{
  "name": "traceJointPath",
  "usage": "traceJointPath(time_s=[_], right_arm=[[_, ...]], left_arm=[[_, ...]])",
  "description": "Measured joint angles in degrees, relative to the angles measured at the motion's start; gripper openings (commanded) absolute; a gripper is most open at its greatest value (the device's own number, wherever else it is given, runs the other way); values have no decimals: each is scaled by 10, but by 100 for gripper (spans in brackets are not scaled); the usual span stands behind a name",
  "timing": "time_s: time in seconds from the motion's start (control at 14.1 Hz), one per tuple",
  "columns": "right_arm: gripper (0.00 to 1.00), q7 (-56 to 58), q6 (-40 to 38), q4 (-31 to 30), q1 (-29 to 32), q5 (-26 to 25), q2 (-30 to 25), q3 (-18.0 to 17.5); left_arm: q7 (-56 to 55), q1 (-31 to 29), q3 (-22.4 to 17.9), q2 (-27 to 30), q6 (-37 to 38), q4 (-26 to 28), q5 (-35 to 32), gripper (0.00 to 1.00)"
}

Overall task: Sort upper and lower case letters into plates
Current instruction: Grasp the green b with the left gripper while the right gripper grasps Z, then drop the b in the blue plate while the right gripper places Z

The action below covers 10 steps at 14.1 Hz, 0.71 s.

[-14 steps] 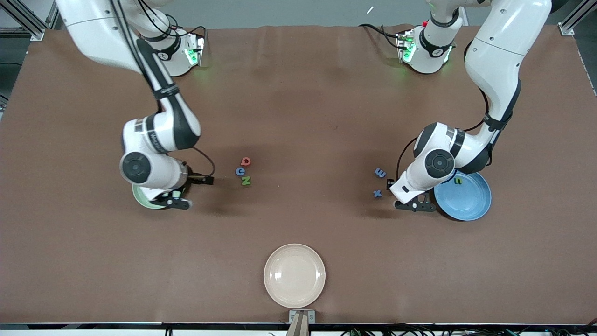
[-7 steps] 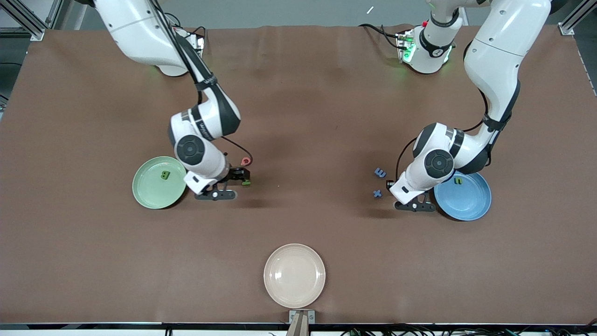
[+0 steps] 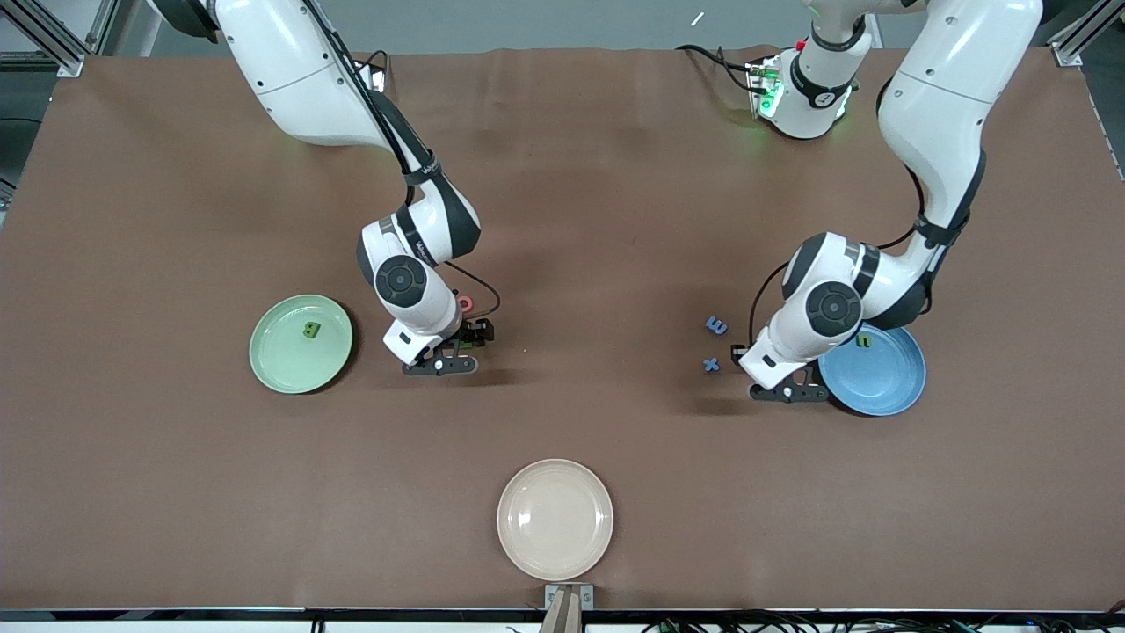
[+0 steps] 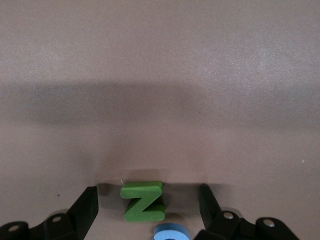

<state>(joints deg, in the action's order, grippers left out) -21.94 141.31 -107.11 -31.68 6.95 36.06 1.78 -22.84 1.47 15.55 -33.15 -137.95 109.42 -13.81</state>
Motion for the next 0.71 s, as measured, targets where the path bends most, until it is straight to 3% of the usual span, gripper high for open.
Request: traceJointPath(time_s=[0.35,0.71], right_arm=[[58,-3,-2,-2,-4,0,-2,1],[6,-6,-6,-1,-9,0,-9,0]], left_arm=[[80,-58,0,69,92,-3,-3,23],[218,-155,-1,77,103,22,-3,23]])
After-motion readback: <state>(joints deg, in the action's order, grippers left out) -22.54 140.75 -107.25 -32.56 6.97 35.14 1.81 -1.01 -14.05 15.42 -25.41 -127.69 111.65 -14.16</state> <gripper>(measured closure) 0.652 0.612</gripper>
